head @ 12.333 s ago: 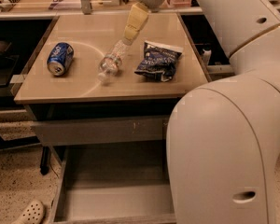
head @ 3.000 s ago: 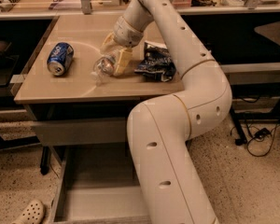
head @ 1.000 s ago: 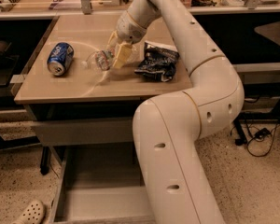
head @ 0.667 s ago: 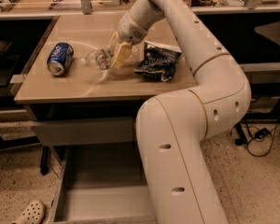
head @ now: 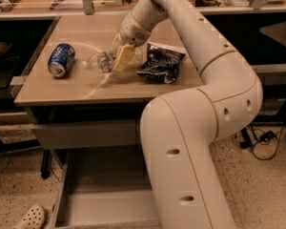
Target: Place water bottle into middle drawer
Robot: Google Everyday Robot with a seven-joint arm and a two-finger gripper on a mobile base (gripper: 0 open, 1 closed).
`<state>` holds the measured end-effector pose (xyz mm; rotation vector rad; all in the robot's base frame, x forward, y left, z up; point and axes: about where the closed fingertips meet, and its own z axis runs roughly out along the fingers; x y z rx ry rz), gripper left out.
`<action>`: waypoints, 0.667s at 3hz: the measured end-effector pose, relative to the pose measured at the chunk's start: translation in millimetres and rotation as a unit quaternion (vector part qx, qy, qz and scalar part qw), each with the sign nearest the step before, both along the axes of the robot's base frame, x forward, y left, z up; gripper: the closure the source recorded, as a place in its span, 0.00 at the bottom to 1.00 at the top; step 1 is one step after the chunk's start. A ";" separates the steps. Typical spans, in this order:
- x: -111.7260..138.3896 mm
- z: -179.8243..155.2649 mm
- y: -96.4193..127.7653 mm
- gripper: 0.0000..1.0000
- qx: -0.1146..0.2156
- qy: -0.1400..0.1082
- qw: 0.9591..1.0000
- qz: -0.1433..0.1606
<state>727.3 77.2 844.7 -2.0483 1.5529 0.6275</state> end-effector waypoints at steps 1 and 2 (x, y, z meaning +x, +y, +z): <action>-22.3 4.3 -8.7 1.00 -0.025 0.005 1.000 -0.002; -55.7 18.3 -14.6 1.00 -0.044 -0.003 0.999 0.004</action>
Offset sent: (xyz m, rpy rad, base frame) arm -0.1301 -0.0272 0.0176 -0.1524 0.0084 0.0298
